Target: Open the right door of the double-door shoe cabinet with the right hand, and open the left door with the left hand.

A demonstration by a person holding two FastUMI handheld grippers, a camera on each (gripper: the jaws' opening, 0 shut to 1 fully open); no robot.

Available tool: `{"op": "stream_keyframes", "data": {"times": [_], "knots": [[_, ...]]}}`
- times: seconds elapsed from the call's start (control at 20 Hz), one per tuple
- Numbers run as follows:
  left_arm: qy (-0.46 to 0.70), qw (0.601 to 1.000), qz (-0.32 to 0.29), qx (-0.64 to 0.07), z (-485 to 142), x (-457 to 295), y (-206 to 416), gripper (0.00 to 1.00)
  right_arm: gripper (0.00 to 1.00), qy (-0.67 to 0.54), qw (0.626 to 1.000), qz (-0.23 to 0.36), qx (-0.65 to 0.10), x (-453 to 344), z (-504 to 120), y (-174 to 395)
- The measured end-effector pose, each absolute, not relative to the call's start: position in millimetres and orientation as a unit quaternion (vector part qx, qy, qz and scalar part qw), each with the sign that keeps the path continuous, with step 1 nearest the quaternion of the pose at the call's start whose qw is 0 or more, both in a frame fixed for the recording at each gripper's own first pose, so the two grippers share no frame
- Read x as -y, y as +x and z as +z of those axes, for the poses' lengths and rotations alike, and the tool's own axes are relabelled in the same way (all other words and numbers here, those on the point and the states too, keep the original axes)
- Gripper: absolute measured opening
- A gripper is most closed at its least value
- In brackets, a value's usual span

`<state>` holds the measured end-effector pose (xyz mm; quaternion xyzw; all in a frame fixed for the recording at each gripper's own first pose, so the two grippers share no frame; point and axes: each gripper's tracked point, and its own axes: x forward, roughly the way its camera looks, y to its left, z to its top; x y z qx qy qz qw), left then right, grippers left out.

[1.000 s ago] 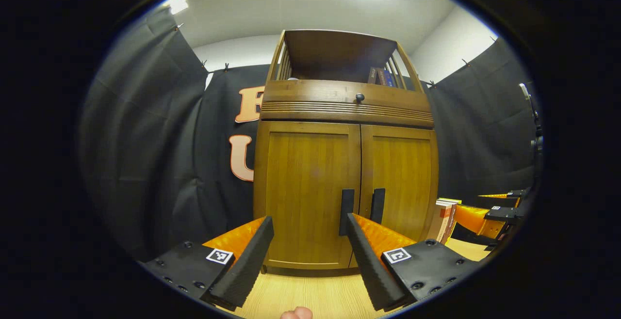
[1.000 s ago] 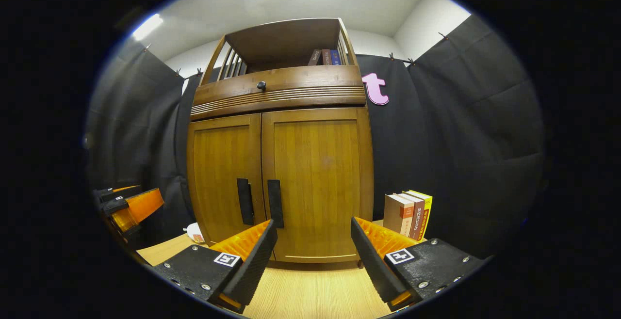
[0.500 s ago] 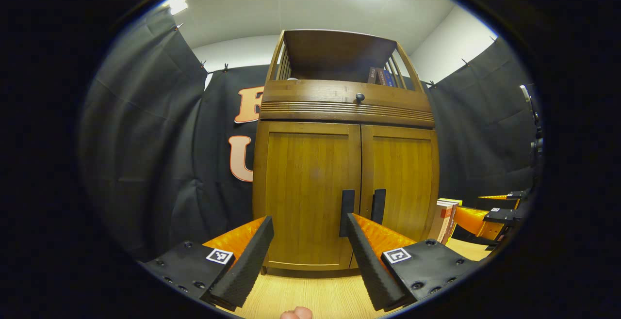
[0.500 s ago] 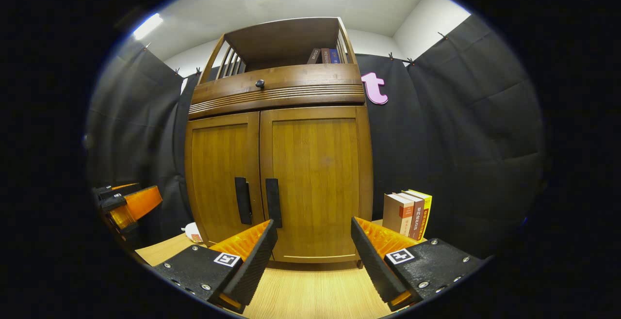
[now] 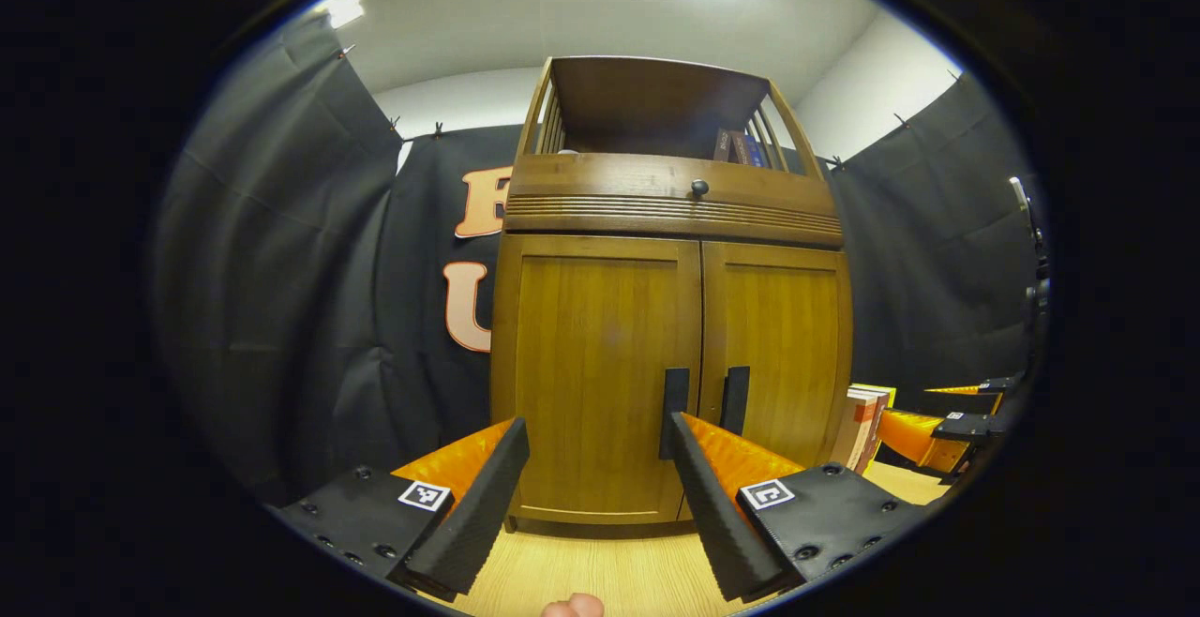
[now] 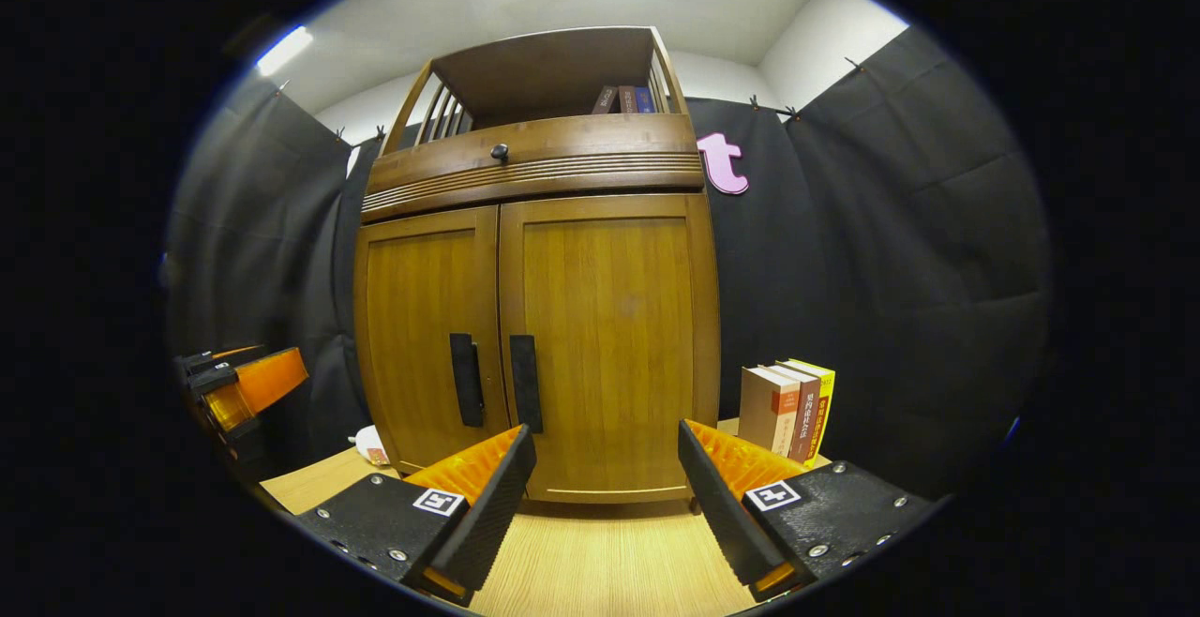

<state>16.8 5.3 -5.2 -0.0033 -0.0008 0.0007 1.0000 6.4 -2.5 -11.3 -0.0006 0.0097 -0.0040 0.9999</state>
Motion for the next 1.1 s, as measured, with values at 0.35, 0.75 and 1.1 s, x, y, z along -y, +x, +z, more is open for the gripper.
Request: {"op": "stream_keyframes", "data": {"times": [0.35, 0.75, 1.1], "knots": [[-0.008, 1.0, 0.002, 0.004, -4, -6, 19, 0.93, 0.93, -0.013, 1.0, 0.001, -0.006, 0, -9, 10], [-0.014, 1.0, 0.004, 0.004, -6, -6, 19, 0.93, 0.97, -0.037, 0.999, 0.015, 0.01, -4, 9, 20], [-0.005, 1.0, 0.007, 0.005, -3, -7, 16, 0.97, 0.97, -0.018, 0.997, 0.061, 0.032, -40, 34, 95]]}}
